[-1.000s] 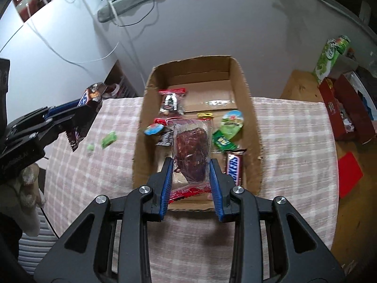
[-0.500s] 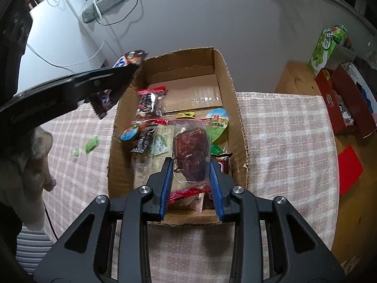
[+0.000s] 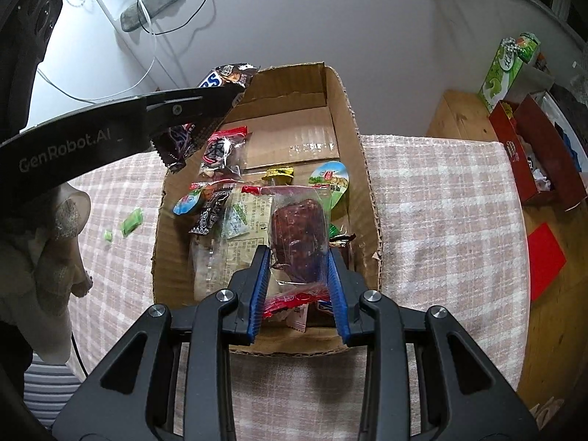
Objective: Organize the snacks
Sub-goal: 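Lower the Snickers and red bag into the box and open both grippers, then move both grippers back from the box over the remaining green candies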
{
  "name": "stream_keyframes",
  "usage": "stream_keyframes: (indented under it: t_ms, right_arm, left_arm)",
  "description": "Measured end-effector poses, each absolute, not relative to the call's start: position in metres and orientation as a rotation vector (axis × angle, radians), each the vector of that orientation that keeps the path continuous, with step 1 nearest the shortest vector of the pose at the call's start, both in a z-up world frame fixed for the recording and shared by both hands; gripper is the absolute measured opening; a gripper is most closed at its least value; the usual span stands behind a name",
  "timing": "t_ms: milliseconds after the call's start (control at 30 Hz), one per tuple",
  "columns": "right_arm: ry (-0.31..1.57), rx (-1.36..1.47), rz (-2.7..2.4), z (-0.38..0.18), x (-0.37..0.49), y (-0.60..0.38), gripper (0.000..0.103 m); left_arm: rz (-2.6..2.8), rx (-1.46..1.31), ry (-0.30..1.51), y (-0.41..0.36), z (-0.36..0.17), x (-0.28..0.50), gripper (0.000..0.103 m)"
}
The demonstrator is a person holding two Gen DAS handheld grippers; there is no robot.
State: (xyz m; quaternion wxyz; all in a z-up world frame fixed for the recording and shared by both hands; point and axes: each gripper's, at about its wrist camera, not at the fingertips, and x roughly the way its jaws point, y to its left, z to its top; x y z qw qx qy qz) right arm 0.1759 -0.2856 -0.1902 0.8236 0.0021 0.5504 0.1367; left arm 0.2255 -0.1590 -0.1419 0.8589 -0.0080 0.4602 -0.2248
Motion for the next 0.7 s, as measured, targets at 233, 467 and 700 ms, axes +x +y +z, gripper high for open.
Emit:
stream_keyframes:
  t_ms: [233,467,700]
  right_arm:
    - [1.144,-0.056,0.285,-0.187,0.173,-0.278,0.066]
    - [1.152,-0.048,0.284,-0.187,0.172,-0.278,0.066]
    - [1.148,-0.041,0.289,-0.184,0.170,-0.276,0.066]
  left_arm:
    - [-0.460,-0.022,0.955,-0.157,-0.136,0.226,0.050]
    - [-0.460,-0.014,0.949,-0.156,-0.134,0.222,0.050]
    - [-0.451,-0.018,0.929,-0.149,-0.127,0.217,0.050]
